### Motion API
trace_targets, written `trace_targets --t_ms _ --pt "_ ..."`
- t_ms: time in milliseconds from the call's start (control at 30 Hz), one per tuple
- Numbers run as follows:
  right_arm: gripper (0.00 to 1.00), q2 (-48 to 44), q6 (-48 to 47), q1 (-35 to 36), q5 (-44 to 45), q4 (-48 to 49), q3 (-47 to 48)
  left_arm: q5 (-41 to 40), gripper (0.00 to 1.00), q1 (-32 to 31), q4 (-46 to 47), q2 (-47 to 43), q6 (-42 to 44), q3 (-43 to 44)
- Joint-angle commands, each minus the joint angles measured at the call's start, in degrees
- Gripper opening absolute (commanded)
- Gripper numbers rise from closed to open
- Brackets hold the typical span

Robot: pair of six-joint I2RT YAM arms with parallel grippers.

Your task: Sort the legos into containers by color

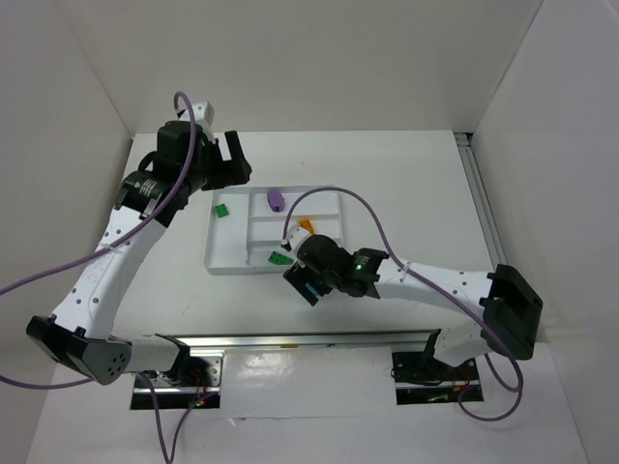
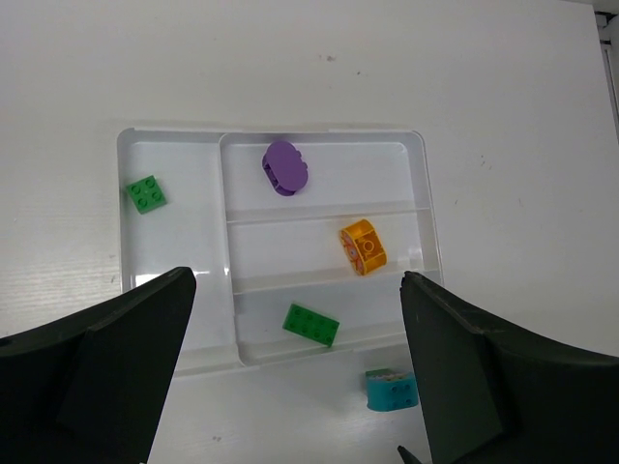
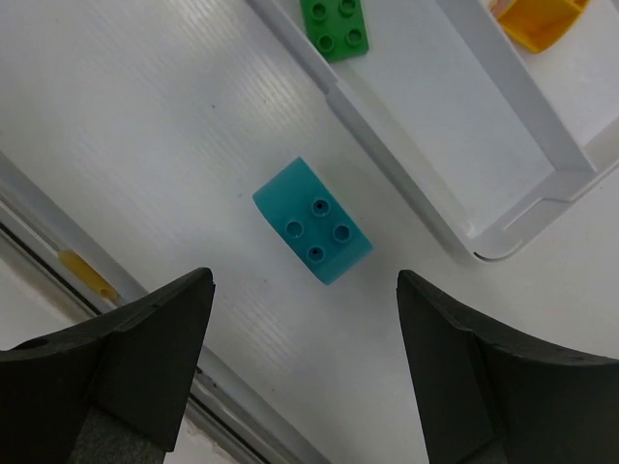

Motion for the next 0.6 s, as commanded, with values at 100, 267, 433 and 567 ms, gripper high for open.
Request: trace_targets --t_ms 100,267,433,567 --pt "0.86 4.76 -3.87 0.99 2.6 0.84 1.25 0.78 1.0 0.34 1.8 0.39 1.91 0.3" --pt "0.88 7.13 -4.4 0.99 4.18 1.46 1.25 0.78 1.0 0.34 1.8 0.91 1.91 0.31" --pt "0.88 8.19 -4.4 0.99 4.18 3.12 0.72 0.25 1.0 0.34 1.8 0.91 1.91 0.31" --pt "0.82 8.8 -5.02 0.99 3.48 4.35 0.2 0.25 1.0 0.34 1.8 0.91 1.91 0.31"
